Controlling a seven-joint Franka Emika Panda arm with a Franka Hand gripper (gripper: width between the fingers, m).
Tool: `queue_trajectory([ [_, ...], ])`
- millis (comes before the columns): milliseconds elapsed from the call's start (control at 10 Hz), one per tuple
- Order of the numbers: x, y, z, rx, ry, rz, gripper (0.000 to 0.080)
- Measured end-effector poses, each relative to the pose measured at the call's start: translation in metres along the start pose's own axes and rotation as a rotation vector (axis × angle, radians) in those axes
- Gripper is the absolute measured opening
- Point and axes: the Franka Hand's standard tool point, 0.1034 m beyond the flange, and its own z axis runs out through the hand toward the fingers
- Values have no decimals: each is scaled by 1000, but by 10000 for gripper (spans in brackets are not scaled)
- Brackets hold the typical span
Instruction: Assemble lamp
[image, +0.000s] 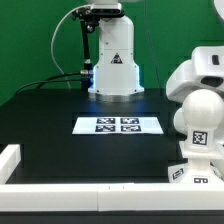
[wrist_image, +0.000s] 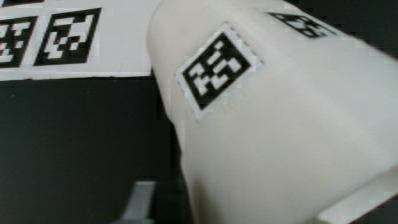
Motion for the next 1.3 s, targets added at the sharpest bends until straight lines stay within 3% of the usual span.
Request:
queue_trajectory([
  [100, 1, 11, -9, -4, 5, -87, 40],
  [200, 2, 23, -21, 4, 23, -147, 39],
  [500, 5, 41, -33, 19, 53, -278, 39],
  [1000, 6, 44, -34, 23, 65, -278, 41],
  [1300, -6, 107, -48, 62, 77, -436, 41],
])
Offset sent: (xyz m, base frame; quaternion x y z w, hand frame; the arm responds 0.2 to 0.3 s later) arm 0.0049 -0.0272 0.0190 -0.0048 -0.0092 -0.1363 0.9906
